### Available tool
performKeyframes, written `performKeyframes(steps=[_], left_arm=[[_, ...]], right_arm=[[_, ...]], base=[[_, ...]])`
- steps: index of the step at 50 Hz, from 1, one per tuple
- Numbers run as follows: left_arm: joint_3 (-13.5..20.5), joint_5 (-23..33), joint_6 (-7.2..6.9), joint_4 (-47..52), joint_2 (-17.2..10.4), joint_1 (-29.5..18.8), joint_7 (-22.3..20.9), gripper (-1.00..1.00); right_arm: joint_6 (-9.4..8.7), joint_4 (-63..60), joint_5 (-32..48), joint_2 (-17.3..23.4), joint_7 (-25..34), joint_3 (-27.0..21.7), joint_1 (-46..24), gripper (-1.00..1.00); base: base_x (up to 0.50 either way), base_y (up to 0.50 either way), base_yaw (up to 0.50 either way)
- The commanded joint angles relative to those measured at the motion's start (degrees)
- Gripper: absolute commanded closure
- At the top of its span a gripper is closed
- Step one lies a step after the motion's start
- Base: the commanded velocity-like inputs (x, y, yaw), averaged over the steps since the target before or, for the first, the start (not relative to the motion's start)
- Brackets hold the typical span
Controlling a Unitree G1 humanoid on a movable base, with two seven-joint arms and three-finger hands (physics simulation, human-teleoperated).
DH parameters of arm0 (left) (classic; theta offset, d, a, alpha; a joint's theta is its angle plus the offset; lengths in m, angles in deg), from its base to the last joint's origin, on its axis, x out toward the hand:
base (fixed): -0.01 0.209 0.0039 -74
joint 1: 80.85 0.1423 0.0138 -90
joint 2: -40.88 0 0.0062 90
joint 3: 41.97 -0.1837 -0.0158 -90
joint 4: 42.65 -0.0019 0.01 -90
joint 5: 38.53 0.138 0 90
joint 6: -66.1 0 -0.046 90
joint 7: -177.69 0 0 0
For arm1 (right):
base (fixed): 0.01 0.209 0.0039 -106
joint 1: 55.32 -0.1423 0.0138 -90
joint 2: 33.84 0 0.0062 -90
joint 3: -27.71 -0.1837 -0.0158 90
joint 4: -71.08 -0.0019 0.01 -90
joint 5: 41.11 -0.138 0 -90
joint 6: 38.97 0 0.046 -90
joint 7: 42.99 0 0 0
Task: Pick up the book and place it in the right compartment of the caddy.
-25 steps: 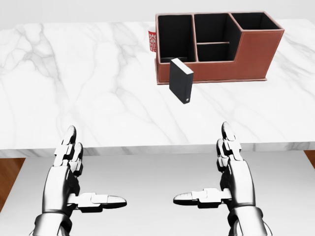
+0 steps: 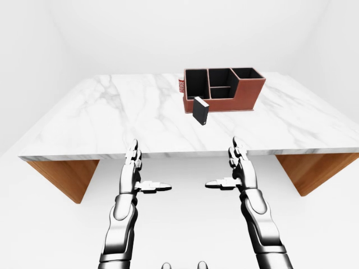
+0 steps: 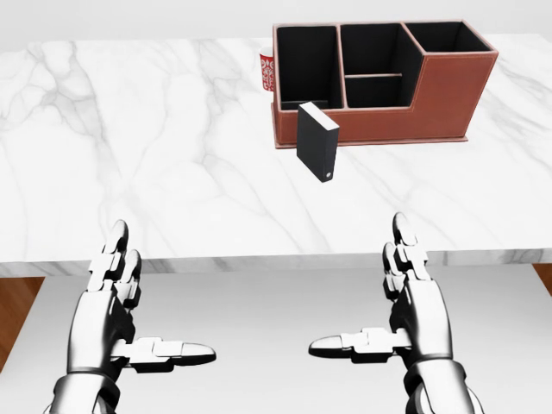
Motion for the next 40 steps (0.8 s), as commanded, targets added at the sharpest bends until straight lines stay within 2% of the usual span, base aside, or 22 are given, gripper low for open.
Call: performKeyframes(steps=[1,3,4,5,6,8,10,11,12,14,15,16,18,21,26,27,29,30,31,37,38,40], left_arm=[[0.1,-0.2,0.23,0.0,0.0,0.2,-0.2,-1.0],[0.1,-0.3,-0.06,0.4,0.0,0.3,-0.2,-1.0],[0.1,-0.3,-0.16,0.4,0.0,0.2,-0.2,-1.0],[0.1,-0.3,-0.16,0.4,0.0,0.2,-0.2,-1.0],[0.0,-0.1,0.51,-0.5,0.0,0.1,-0.2,-1.0],[-0.1,0.0,0.31,-0.3,0.0,0.1,-0.2,-1.0],[0.1,-0.2,-0.2,0.2,0.0,0.1,-0.2,-1.0],[0.1,-0.2,-0.04,-0.1,0.0,0.0,-0.2,-1.0],[0.1,-0.2,-0.14,0.0,0.0,0.0,-0.2,-1.0],[0.1,-0.1,0.37,-0.6,0.0,0.0,-0.2,-1.0],[0.1,-0.1,0.51,-0.7,0.0,0.0,-0.2,-1.0],[0.1,-0.2,0.26,-0.5,-0.1,0.0,-0.2,-1.0],[0.1,-0.2,0.38,-0.6,-0.1,0.0,-0.2,-1.0],[0.0,-0.2,-0.33,0.1,-0.1,0.0,-0.2,-1.0],[0.1,-0.3,0.51,-0.9,-0.1,-0.2,-0.3,-1.0],[0.1,-0.3,0.57,-1.1,-0.1,-0.2,-0.3,-1.0],[0.1,-0.3,0.5,-1.0,0.0,-0.2,-0.3,-1.0],[-0.1,-0.2,-0.67,0.4,0.0,0.0,-0.2,-1.0],[0.0,-0.2,0.01,-0.4,0.0,-0.1,-0.3,-1.0],[-0.1,-0.2,-0.62,0.2,0.0,-0.1,-0.2,-1.0],[0.0,-0.2,-0.47,0.1,0.0,-0.1,-0.3,-1.0],[0.0,-0.2,0.14,-0.6,0.0,-0.2,-0.3,-1.0]], right_arm=[[-1.65,-1.7,-0.2,0.1,0.1,0.1,0.1,-1.0],[-0.19,-0.1,-0.1,0.1,0.2,0.1,0.0,-1.0],[-1.99,-1.9,-0.1,0.1,0.1,0.1,0.1,-1.0],[-2.11,-2.1,-0.1,0.1,0.1,0.1,0.1,-1.0],[1.93,2.5,0.1,0.0,0.3,-0.1,-0.3,-1.0],[3.43,4.2,0.1,0.0,0.3,-0.1,-0.5,-1.0],[3.0,3.8,0.1,0.0,0.2,0.0,-0.5,-1.0],[-0.32,0.2,0.0,0.1,0.0,0.1,-0.2,-1.0],[-0.04,0.4,0.1,0.1,0.0,0.1,-0.1,-1.0],[3.04,3.9,0.2,0.0,0.1,0.0,-0.5,-1.0],[0.09,0.9,0.1,0.1,0.0,0.1,-0.3,-1.0],[2.42,3.4,0.1,0.0,0.1,0.0,-0.5,-1.0],[3.39,4.5,0.2,0.0,0.2,0.0,-0.6,-1.0],[3.45,4.7,0.1,0.1,0.2,0.0,-0.7,-1.0],[3.51,4.9,0.0,0.1,0.2,0.0,-0.8,-1.0],[-1.26,-0.3,-0.1,0.2,0.0,0.2,-0.3,-1.0],[-2.55,-1.7,-0.2,0.2,0.0,0.2,-0.2,-1.0],[2.08,3.3,0.0,0.0,0.2,0.0,-0.5,-1.0],[3.23,4.7,0.0,0.0,0.3,-0.1,-0.8,-1.0],[3.84,5.4,0.0,0.1,0.2,0.0,-0.9,-1.0],[0.26,1.6,-0.1,0.2,0.1,0.1,-0.6,-1.0],[-2.67,-1.7,-0.1,0.2,0.0,0.2,-0.3,-1.0]], base=[[0.0,0.0,0.0],[0.0,0.0,0.0],[0.0,0.0,0.0],[0.0,0.0,0.0],[0.0,0.0,0.0],[0.0,0.0,0.0],[0.0,0.0,0.0],[0.0,0.0,0.0],[0.0,0.0,0.0],[0.0,0.0,0.0],[0.0,0.0,0.0],[0.0,0.0,0.0],[0.0,0.0,0.0],[0.0,0.0,0.0],[0.0,0.0,0.0],[0.0,0.0,0.0],[0.0,0.0,0.0],[0.0,-0.29,0.0],[0.0,-0.32,0.0],[0.0,-0.32,0.0],[0.0,-0.32,0.0],[0.0,-0.31,0.0]])
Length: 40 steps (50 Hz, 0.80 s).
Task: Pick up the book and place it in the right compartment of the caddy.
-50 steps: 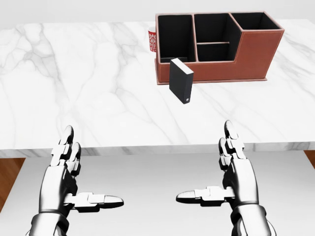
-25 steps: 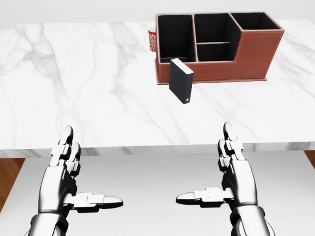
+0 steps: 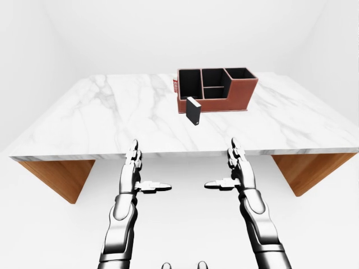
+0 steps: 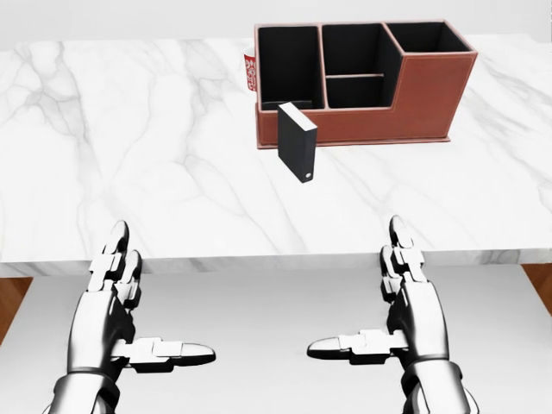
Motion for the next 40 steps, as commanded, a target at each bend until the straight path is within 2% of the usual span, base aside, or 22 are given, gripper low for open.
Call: performKeyframes(steps=[1,2,3,6,12,13,14,15,16,17,19,21,22,24,25,28,29,30,32,34,36,40], left_arm=[[-0.1,-0.1,-0.06,0.0,0.1,0.0,-0.1,-1.0],[-0.1,-0.1,-0.45,0.5,0.1,0.0,0.0,-1.0],[-0.1,-0.1,-0.05,0.0,0.1,0.0,-0.1,-1.0],[-0.2,0.0,-0.53,0.6,0.1,0.1,0.0,-1.0],[-0.1,0.0,-0.31,0.4,0.1,0.1,-0.1,-1.0],[-0.2,0.0,-0.35,0.5,0.1,0.1,-0.1,-1.0],[-0.2,0.0,-0.3,0.4,0.1,0.1,-0.1,-1.0],[-0.2,0.0,-0.24,0.3,0.1,0.1,-0.1,-1.0],[-0.2,0.0,-0.3,0.4,0.1,0.0,-0.1,-1.0],[-0.1,0.0,0.17,-0.2,0.2,0.0,-0.1,-1.0],[-0.2,0.0,-0.48,0.6,0.2,0.1,-0.1,-1.0],[-0.2,0.0,-0.4,0.5,0.1,0.1,-0.1,-1.0],[-0.2,0.0,-0.42,0.5,0.2,0.1,-0.1,-1.0],[-0.2,0.1,0.24,-0.2,0.2,0.0,-0.1,-1.0],[-0.2,0.0,0.11,-0.1,0.1,-0.1,-0.2,-1.0],[-0.1,-0.1,0.66,-0.8,0.1,-0.2,-0.2,-1.0],[-0.1,-0.1,0.77,-1.0,0.1,-0.2,-0.2,-1.0],[-0.1,0.0,0.38,-0.6,0.1,-0.2,-0.2,-1.0],[-0.1,-0.1,0.48,-0.6,0.1,-0.2,-0.3,-1.0],[0.0,-0.1,0.7,-1.0,0.1,-0.3,-0.3,-1.0],[-0.1,0.0,0.73,-1.1,0.1,-0.3,-0.3,-1.0],[-0.1,0.0,0.43,-0.7,0.1,-0.2,-0.3,-1.0]], right_arm=[[-4.86,-5.2,-0.1,0.2,-0.2,0.1,0.4,-1.0],[-4.82,-5.1,-0.1,0.2,-0.2,0.1,0.3,-1.0],[-4.86,-5.2,-0.1,0.2,-0.2,0.0,0.3,-1.0],[-4.84,-5.1,0.1,0.1,-0.2,0.1,0.3,-1.0],[-5.12,-5.6,0.1,0.1,-0.2,0.1,0.5,-1.0],[-1.61,-1.9,0.2,-0.1,0.0,0.0,0.3,-1.0],[0.39,0.3,0.3,-0.1,0.0,0.0,0.2,-1.0],[0.9,0.9,0.3,-0.1,0.0,0.0,0.1,-1.0],[-1.5,-1.7,0.1,0.0,-0.1,0.0,0.2,-1.0],[-0.47,-0.6,0.1,0.0,-0.1,0.0,0.2,-1.0],[-3.92,-4.2,0.0,0.1,-0.2,0.1,0.3,-1.0],[-0.11,-0.2,0.2,0.0,-0.1,0.0,0.2,-1.0],[0.82,0.7,0.2,0.0,0.0,0.0,0.1,-1.0],[1.17,1.2,0.2,0.0,0.0,0.0,0.1,-1.0],[-1.58,-1.7,0.1,0.1,-0.1,0.1,0.2,-1.0],[1.39,1.6,0.1,0.0,0.0,-0.1,-0.1,-1.0],[0.01,0.2,0.1,0.1,-0.1,0.0,-0.1,-1.0],[-3.05,-3.0,0.0,0.2,-0.2,0.1,0.1,-1.0],[-4.74,-4.8,0.0,0.2,-0.3,0.1,0.2,-1.0],[0.41,0.6,0.2,0.0,0.0,-0.1,-0.1,-1.0],[1.51,1.9,0.2,0.0,0.0,-0.1,-0.3,-1.0],[1.61,2.0,0.2,0.1,0.0,-0.1,-0.2,-1.0]], base=[[0.0,-0.32,0.0],[0.0,-0.32,0.0],[0.0,-0.32,0.0],[0.0,-0.32,0.0],[0.0,-0.23,0.0],[0.0,-0.2,0.0],[0.0,-0.2,0.0],[0.0,-0.2,0.0],[0.0,-0.2,0.0],[0.0,-0.19,0.0],[0.0,-0.19,0.0],[0.0,-0.19,0.0],[0.0,-0.18,0.0],[0.0,-0.18,0.0],[0.0,-0.18,0.0],[0.0,-0.18,0.0],[0.0,-0.16,0.0],[0.0,-0.16,0.0],[0.0,-0.16,0.0],[0.0,-0.16,0.0],[0.0,-0.16,0.0],[0.0,-0.16,0.0]])
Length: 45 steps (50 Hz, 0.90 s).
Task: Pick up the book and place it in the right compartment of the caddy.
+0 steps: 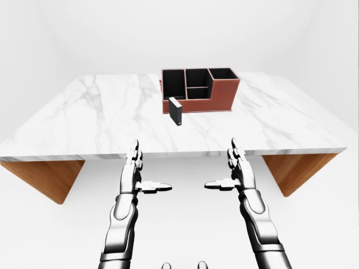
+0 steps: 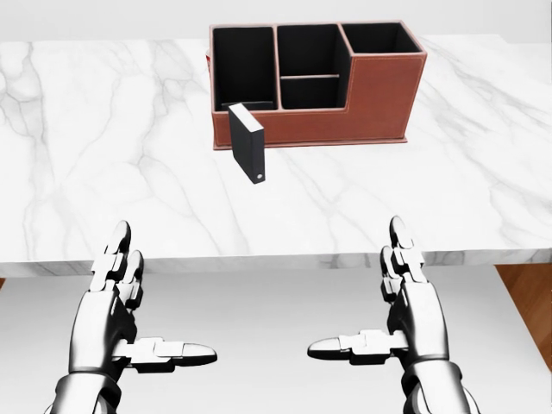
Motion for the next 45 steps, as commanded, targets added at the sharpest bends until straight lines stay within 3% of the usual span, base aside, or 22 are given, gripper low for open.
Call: performKeyframes(steps=[1,2,4,11,13,14,15,17,20,25,26,27,28,29,30,32,33,34,35,36,37,45], left_arm=[[0.0,0.0,0.02,0.0,0.0,0.0,0.0,-1.0],[0.0,0.0,0.08,-0.1,0.0,0.0,-0.1,-1.0],[0.1,-0.1,0.48,-0.6,-0.1,-0.1,-0.1,-1.0],[0.1,-0.2,-0.36,0.5,0.0,0.1,0.0,-1.0],[0.1,-0.2,-0.1,0.2,0.0,0.1,-0.1,-1.0],[0.1,-0.2,0.07,0.0,0.0,0.0,-0.1,-1.0],[0.1,-0.2,-0.01,0.1,0.0,0.1,-0.1,-1.0],[0.0,-0.1,-0.15,0.3,0.0,0.1,-0.1,-1.0],[0.0,-0.1,0.2,-0.1,0.0,0.1,-0.1,-1.0],[0.0,-0.1,0.02,0.0,0.0,0.1,-0.1,-1.0],[0.0,-0.1,0.5,-0.5,0.0,0.0,-0.1,-1.0],[0.0,-0.1,-0.19,0.3,0.0,0.1,-0.1,-1.0],[0.0,-0.1,-0.36,0.5,0.0,0.1,-0.1,-1.0],[0.0,-0.1,-0.28,0.4,0.0,0.1,-0.1,-1.0],[0.0,-0.1,-0.21,0.3,0.0,0.1,-0.1,-1.0],[-0.1,0.0,-0.05,0.1,0.0,0.0,-0.1,-1.0],[-0.1,0.1,0.38,-0.4,0.0,0.0,-0.1,-1.0],[-0.1,0.0,0.22,-0.2,0.0,0.1,-0.1,-1.0],[-0.1,0.1,-0.39,0.5,0.0,0.2,-0.1,-1.0],[-0.1,0.1,0.25,-0.1,0.0,0.1,-0.1,-1.0],[-0.1,0.0,0.31,-0.2,0.0,0.1,-0.1,-1.0],[-0.2,0.1,0.07,0.0,0.1,0.1,-0.1,-1.0]], right_arm=[[-0.2,-0.2,0.0,0.0,0.0,0.1,0.1,-1.0],[-1.13,-1.2,0.0,0.1,-0.1,0.1,0.2,-1.0],[1.66,1.8,0.1,0.0,0.0,0.1,0.0,-1.0],[2.14,1.8,0.2,0.0,0.2,0.2,0.1,-1.0],[-0.4,-1.4,0.1,0.1,0.2,0.3,0.3,-1.0],[2.2,1.3,0.3,-0.1,0.3,0.3,0.2,-1.0],[2.43,1.8,0.4,0.0,0.3,0.3,0.0,-1.0],[-1.23,-2.1,0.1,0.1,0.2,0.3,0.2,-1.0],[1.99,1.2,0.3,-0.1,0.4,0.2,0.2,-1.0],[2.24,1.9,1.1,0.0,0.0,0.4,-0.2,-1.0],[0.69,0.2,1.0,0.0,-0.1,0.4,0.0,-1.0],[-3.56,-4.5,1.1,0.1,-0.3,0.6,0.4,-1.0],[-4.18,-5.2,1.2,0.1,-0.3,0.6,0.4,-1.0],[-4.11,-5.1,1.2,0.1,-0.3,0.6,0.4,-1.0],[0.98,0.4,1.3,-0.1,-0.1,0.4,0.1,-1.0],[-3.41,-4.4,1.2,0.0,-0.2,0.5,0.4,-1.0],[-0.53,-1.4,1.4,-0.1,-0.2,0.4,0.3,-1.0],[-0.03,-0.8,1.3,-0.1,-0.2,0.4,0.3,-1.0],[-2.65,-3.5,1.2,0.0,-0.2,0.4,0.4,-1.0],[0.93,0.2,1.3,-0.1,-0.1,0.3,0.2,-1.0],[1.42,0.8,1.3,-0.1,-0.1,0.3,0.2,-1.0],[1.43,1.3,1.2,0.0,-0.3,0.3,0.0,-1.0]], base=[[0.0,-0.16,0.0],[0.0,-0.16,0.0],[0.0,-0.15,0.0],[0.0,-0.08,0.0],[0.0,0.0,0.0],[0.0,0.0,0.0],[0.0,0.0,0.0],[0.0,0.0,0.0],[0.0,0.0,0.0],[0.0,0.0,0.0],[0.0,0.0,0.0],[0.16,0.0,0.0],[0.17,0.0,0.0],[0.18,0.0,0.0],[0.25,0.0,0.0],[0.3,0.0,0.0],[0.32,0.0,0.0],[0.32,0.0,0.0],[0.32,0.0,0.0],[0.32,0.0,0.0],[0.32,0.0,0.0],[0.32,0.0,0.0]])
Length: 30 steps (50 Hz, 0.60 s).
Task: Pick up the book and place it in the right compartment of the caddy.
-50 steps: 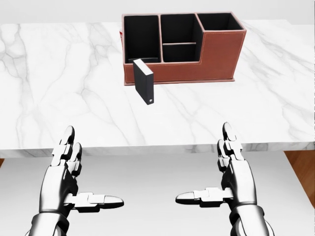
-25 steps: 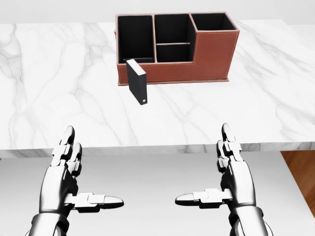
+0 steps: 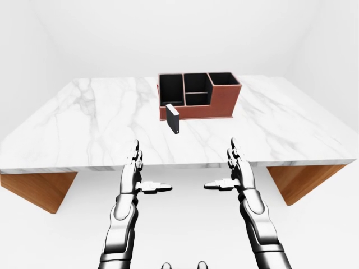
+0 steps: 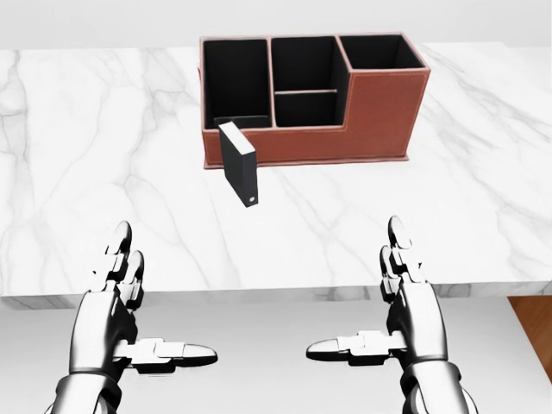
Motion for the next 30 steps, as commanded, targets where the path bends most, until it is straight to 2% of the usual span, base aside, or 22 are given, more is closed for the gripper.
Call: performKeyframes(steps=[1,3,4,5,6,7,8,9,10,12,13,15,17,20,21,22,25,26,27,28,29,30], left_arm=[[-0.1,0.1,0.2,-0.2,0.0,0.0,0.0,-1.0],[-0.1,0.0,0.18,-0.1,0.0,0.0,0.0,-1.0],[0.0,0.0,0.18,-0.1,0.0,0.0,0.0,-1.0],[-0.1,0.0,0.13,-0.1,0.0,0.0,-0.1,-1.0],[-0.1,0.0,0.09,0.0,0.0,0.0,-0.1,-1.0],[-0.1,0.0,0.07,0.0,0.1,0.0,0.0,-1.0],[-0.1,0.0,0.07,0.0,0.1,0.0,0.0,-1.0],[-0.1,0.0,0.09,0.0,0.1,0.0,0.0,-1.0],[-0.1,0.0,-0.46,0.5,0.0,0.0,0.0,-1.0],[-0.1,0.0,0.09,-0.1,0.1,0.0,-0.1,-1.0],[-0.1,0.0,0.18,-0.2,0.0,-0.1,-0.1,-1.0],[0.0,-0.1,0.15,-0.3,0.0,-0.2,-0.2,-1.0],[0.0,-0.1,-0.15,0.2,0.0,0.0,-0.1,-1.0],[0.0,-0.1,0.77,-0.7,0.0,-0.1,-0.2,-1.0],[0.0,-0.1,0.91,-0.8,0.0,-0.1,-0.2,-1.0],[0.0,0.0,0.31,0.1,0.0,0.1,-0.1,-1.0],[-0.6,1.1,0.31,1.3,0.0,0.7,0.3,-1.0],[-0.6,1.4,0.57,1.5,0.0,0.8,0.3,-1.0],[-0.5,1.5,0.91,1.7,0.0,1.0,0.3,-1.0],[-0.5,1.4,0.1,2.9,0.0,1.2,0.3,-1.0],[-0.5,2.2,-3.78,10.9,-0.3,2.5,0.9,-1.0],[-0.2,2.3,-4.86,13.3,-0.4,2.6,0.7,-1.0]], right_arm=[[-2.45,-2.2,0.0,0.1,-0.2,0.0,0.0,-1.0],[-4.2,-4.0,-0.1,0.1,-0.2,0.0,0.0,-1.0],[-0.97,-0.6,0.1,0.0,-0.1,-0.1,-0.1,-1.0],[0.66,1.1,0.1,0.0,-0.1,-0.1,-0.3,-1.0],[0.84,1.4,0.1,0.0,-0.1,-0.1,-0.3,-1.0],[-1.72,-1.3,0.0,0.1,-0.2,-0.1,-0.2,-1.0],[-0.35,0.1,0.0,0.1,-0.1,-0.1,-0.3,-1.0],[-1.43,-0.9,0.0,0.1,-0.1,-0.1,-0.3,-1.0],[0.33,0.9,0.0,0.1,-0.1,-0.2,-0.4,-1.0],[-4.25,-3.9,-0.1,0.1,-0.2,0.0,-0.1,-1.0],[-4.73,-4.3,-0.1,0.1,-0.2,0.0,-0.1,-1.0],[0.54,1.4,0.0,0.0,-0.1,-0.2,-0.5,-1.0],[1.0,1.8,0.0,0.1,-0.1,-0.2,-0.5,-1.0],[1.16,1.9,0.0,0.1,-0.1,-0.2,-0.5,-1.0],[-2.31,-2.1,0.0,0.1,-0.2,0.0,0.0,-1.0],[-2.79,-3.1,0.1,0.1,-0.2,0.1,0.2,-1.0],[-4.56,-5.5,0.0,0.2,0.2,0.1,0.6,-1.0],[-2.24,-3.9,0.4,0.2,0.3,0.2,0.7,-1.0],[0.94,-1.6,0.7,0.0,0.4,0.3,1.1,-1.0],[1.82,-1.5,1.0,0.1,0.6,0.5,1.3,-1.0],[1.56,-3.8,1.2,0.2,1.4,0.8,1.9,-1.0],[1.33,-4.4,1.8,0.4,1.3,0.7,1.6,-1.0]], base=[[0.32,0.0,0.0],[0.32,0.0,0.0],[0.32,0.0,0.0],[0.32,0.0,0.0],[0.32,0.0,0.0],[0.32,0.0,0.0],[0.32,0.0,0.0],[0.32,0.0,0.0],[0.32,0.0,0.0],[0.32,0.0,0.0],[0.32,0.0,0.0],[0.32,0.0,0.0],[0.32,0.0,0.0],[0.31,0.0,0.0],[0.3,0.0,0.0],[0.29,0.0,0.0],[0.28,0.0,0.0],[0.27,0.0,0.0],[0.28,0.0,0.0],[0.28,0.0,0.0],[0.27,0.0,0.0],[0.25,0.0,0.0]])
